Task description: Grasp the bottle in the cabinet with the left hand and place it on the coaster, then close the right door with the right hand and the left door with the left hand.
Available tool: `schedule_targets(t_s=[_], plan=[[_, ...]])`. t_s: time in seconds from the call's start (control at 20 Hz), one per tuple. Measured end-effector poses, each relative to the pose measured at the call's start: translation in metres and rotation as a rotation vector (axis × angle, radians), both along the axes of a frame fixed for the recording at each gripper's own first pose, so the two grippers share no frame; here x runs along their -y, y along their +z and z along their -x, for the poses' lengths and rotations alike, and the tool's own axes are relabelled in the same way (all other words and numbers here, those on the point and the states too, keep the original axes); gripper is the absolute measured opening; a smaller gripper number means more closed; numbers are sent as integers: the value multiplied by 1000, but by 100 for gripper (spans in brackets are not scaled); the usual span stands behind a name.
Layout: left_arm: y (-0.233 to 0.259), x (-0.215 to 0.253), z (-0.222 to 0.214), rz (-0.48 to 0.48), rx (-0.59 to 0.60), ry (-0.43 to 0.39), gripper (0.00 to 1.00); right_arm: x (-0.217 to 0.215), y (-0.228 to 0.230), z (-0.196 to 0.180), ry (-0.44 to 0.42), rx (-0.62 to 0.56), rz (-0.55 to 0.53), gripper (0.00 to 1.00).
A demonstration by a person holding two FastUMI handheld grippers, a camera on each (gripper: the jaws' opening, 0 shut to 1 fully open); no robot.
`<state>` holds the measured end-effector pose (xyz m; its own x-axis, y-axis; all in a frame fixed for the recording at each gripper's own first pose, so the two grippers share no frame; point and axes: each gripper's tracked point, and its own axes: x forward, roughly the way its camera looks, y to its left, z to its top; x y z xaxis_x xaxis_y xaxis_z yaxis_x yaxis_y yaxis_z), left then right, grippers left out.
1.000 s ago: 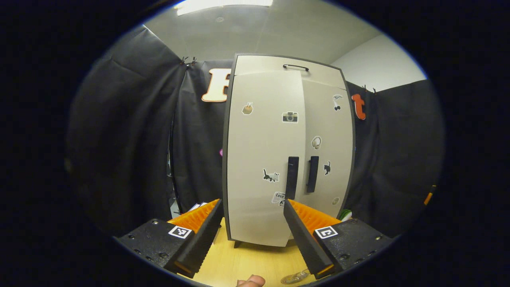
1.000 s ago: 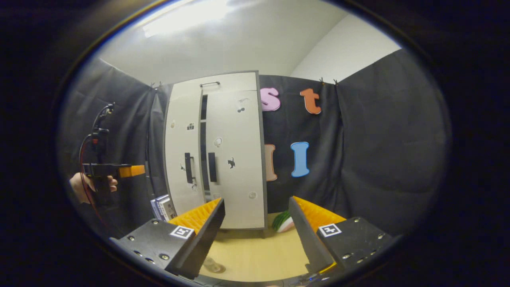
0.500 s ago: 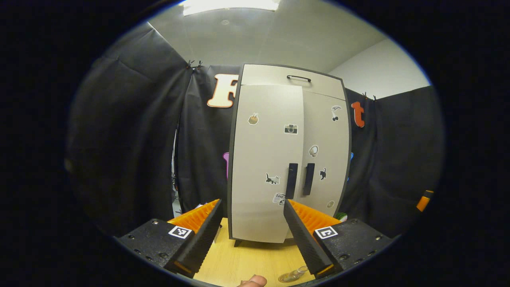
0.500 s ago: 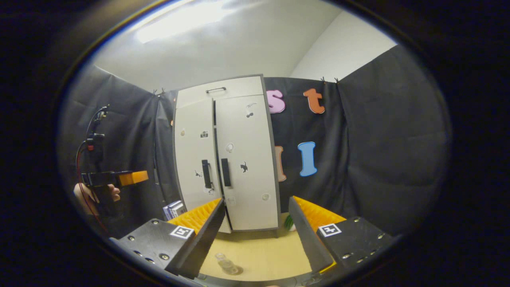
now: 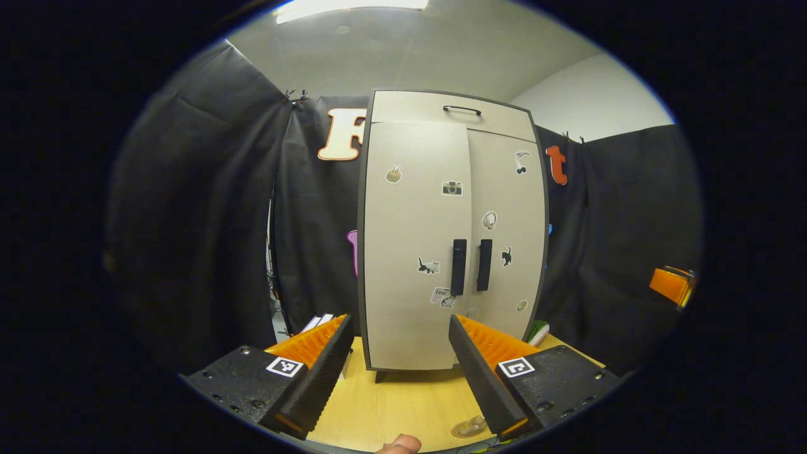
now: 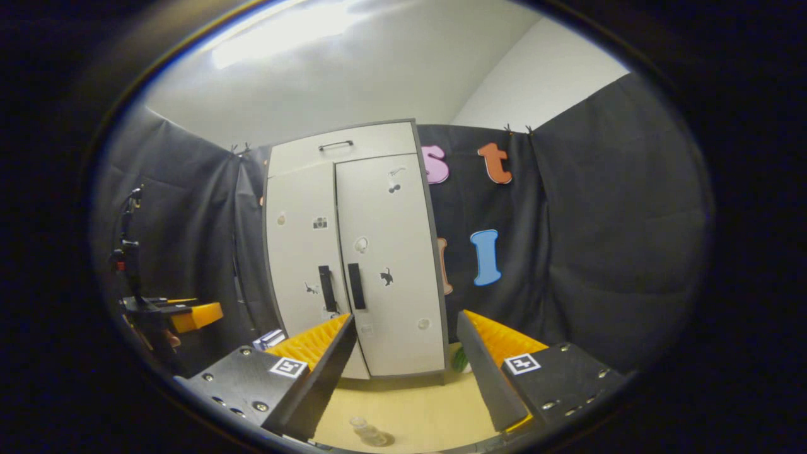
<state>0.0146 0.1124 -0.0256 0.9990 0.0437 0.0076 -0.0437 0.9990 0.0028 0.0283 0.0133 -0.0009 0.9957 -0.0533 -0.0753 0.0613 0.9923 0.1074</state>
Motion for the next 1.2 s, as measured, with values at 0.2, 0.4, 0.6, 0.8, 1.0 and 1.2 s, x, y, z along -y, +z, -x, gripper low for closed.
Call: schedule_targets(t_s=[0.2,0.4,0.6,0.8,1.0,1.2], plan=[[-14,10,10,7,6,16,96,6,-4,-7,-13,-4,48,98],[-23,21,16,6,-3,-5,96,3,-15,-7,-13,-23,68,98],[-26,30,18,-15,-15,-30,96,-7,-17,-5,-2,-27,83,96],[-9,37,18,-10,29,-56,96,-18,-12,3,24,2,79,98],[14,36,25,-28,99,-44,96,-24,-15,13,32,-22,97,96],[22,46,27,-38,123,-89,96,-27,-6,14,30,-1,66,96]])
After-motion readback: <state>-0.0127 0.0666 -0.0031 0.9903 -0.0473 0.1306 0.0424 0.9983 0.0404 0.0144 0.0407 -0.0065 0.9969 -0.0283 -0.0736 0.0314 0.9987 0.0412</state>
